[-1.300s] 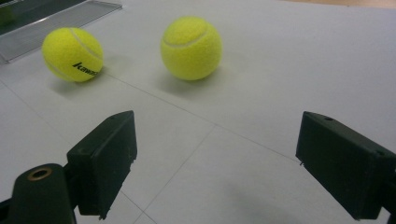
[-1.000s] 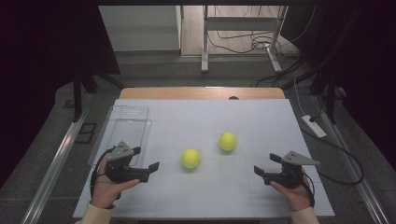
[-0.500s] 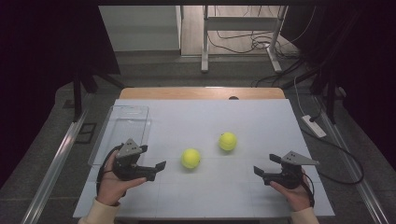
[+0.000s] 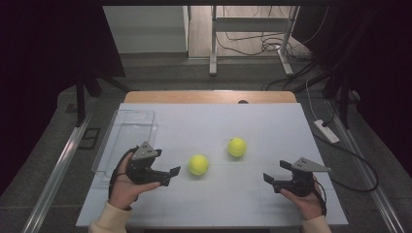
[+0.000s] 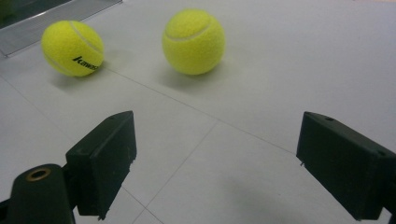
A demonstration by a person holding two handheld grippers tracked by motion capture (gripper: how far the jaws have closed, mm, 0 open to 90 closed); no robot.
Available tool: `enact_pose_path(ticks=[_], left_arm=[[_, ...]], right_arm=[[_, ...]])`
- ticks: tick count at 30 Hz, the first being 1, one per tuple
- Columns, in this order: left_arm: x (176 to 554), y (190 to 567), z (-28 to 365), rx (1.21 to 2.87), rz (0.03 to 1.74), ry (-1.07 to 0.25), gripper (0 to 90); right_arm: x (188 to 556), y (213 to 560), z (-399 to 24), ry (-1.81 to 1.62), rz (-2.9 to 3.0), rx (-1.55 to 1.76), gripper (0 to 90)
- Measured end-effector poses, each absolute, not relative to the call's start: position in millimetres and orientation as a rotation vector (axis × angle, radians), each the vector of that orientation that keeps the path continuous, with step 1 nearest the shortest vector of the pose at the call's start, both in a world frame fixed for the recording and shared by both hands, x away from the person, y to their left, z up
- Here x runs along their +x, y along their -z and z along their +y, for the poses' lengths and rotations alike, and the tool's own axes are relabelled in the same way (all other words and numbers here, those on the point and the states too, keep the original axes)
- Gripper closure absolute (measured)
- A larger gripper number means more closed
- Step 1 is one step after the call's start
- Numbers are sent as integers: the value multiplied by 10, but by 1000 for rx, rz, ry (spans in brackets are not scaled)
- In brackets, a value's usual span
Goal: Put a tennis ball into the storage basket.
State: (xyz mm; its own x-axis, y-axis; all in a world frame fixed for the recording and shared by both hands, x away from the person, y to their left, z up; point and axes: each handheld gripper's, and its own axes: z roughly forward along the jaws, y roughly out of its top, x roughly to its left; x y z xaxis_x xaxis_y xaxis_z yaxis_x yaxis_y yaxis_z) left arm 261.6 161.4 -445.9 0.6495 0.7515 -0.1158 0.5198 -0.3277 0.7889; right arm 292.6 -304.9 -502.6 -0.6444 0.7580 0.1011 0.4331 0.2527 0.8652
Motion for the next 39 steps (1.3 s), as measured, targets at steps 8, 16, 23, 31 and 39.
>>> enact_pose_path(ticks=[8,16,23,31,39], left_arm=[[2680,4438,1501,2044,961,-331,97],[2701,4403,1397,2073,935,-336,96],[2777,4423,1281,2111,920,-318,96],[2886,4466,1190,2146,918,-293,95],[2984,4502,1076,2182,921,-270,90]], right_arm=[[2925,5035,-3051,-1343,2194,1105,120],[2927,5045,-3062,-1338,2193,1102,120],[2928,5053,-3055,-1332,2199,1099,121],[2926,5053,-3053,-1329,2197,1102,122],[2927,5059,-3051,-1323,2198,1102,122]])
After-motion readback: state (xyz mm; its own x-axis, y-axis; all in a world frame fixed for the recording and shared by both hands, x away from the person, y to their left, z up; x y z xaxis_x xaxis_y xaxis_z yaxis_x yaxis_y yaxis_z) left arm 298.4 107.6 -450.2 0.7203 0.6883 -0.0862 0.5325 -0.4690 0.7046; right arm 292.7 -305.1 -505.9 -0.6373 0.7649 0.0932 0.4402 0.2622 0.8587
